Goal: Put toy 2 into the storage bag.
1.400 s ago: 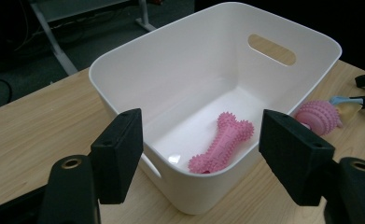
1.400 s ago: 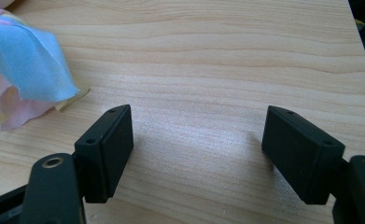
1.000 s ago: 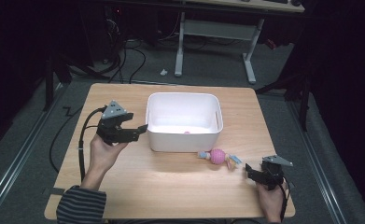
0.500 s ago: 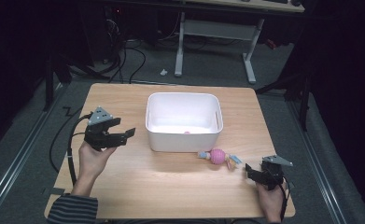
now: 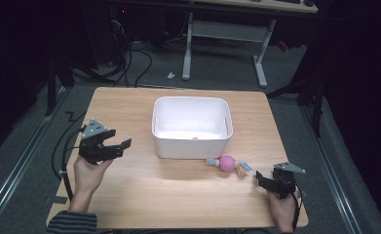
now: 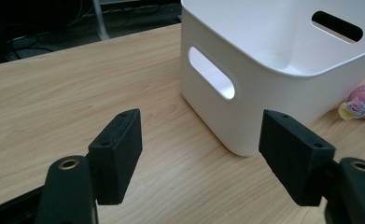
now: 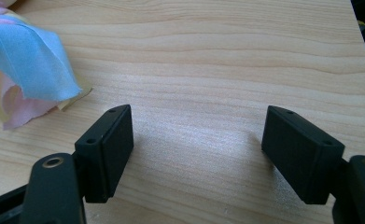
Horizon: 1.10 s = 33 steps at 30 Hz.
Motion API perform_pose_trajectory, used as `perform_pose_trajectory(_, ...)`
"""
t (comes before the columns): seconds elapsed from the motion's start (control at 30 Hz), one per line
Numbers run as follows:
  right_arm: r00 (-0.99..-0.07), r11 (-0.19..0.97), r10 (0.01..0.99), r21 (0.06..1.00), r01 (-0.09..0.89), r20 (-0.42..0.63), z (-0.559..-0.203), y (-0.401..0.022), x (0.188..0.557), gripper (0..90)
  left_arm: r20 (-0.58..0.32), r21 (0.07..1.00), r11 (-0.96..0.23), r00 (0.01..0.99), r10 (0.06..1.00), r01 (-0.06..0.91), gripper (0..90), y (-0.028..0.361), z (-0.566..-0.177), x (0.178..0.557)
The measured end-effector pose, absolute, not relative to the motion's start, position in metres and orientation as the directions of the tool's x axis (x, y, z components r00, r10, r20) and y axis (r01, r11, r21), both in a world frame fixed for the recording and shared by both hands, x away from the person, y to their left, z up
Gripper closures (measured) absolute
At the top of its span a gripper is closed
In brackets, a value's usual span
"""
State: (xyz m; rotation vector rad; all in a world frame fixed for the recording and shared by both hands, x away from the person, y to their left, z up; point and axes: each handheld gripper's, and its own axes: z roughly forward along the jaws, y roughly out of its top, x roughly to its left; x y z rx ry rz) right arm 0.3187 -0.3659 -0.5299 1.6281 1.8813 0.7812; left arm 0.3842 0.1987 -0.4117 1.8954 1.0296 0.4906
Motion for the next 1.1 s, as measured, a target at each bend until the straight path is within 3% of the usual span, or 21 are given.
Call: perform_pose_trajectory(1.1,-0.135,0.107,0.991,0.72,0.686,-0.019,-0.53,-0.366,0.319,25.0,-0.116,0.803,-0.242,0.54,0.833,0.544,28.0,0.205,-0.467,0.367)
